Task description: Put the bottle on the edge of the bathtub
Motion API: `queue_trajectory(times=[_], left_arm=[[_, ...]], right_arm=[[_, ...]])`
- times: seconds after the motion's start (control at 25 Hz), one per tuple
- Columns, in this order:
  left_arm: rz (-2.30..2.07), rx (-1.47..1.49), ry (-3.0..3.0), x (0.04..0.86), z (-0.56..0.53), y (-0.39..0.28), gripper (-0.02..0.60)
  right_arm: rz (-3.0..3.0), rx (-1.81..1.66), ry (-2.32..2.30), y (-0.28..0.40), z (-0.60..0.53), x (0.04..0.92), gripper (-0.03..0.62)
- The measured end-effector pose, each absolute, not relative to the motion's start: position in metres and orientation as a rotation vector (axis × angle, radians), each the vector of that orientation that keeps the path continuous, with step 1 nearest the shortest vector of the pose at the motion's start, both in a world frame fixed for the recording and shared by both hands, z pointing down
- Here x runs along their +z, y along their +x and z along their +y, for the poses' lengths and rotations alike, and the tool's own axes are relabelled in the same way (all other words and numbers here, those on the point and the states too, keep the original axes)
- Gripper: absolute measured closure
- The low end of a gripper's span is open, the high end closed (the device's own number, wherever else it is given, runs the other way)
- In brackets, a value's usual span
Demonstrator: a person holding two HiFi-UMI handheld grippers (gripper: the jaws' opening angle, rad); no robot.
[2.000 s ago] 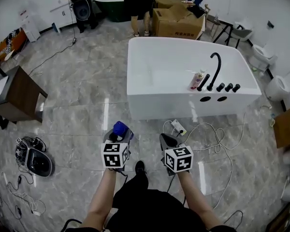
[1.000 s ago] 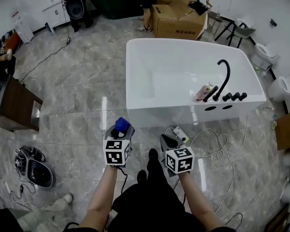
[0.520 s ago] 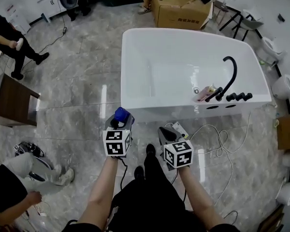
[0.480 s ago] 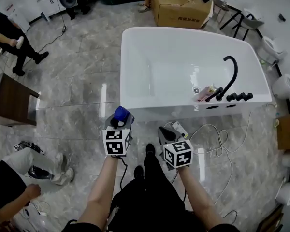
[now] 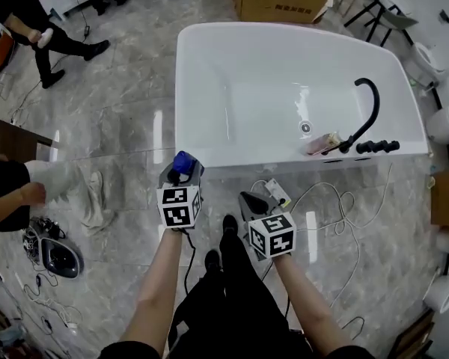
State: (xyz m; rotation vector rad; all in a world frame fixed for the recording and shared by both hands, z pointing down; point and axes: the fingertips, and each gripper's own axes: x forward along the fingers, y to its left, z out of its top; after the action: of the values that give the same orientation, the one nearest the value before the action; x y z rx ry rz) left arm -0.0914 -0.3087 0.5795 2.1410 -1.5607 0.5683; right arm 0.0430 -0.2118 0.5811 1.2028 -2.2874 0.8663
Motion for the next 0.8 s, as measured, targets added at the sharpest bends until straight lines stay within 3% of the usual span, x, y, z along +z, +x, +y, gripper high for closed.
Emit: queue_trajectory(times=[0.8], left_arm=[[-1.571,0.618,2.116,0.643,-0.369,-0.069,0.417]], right_arm=[[-2.216,0.973,1.163,0.052,-0.238,0.633,0.591]])
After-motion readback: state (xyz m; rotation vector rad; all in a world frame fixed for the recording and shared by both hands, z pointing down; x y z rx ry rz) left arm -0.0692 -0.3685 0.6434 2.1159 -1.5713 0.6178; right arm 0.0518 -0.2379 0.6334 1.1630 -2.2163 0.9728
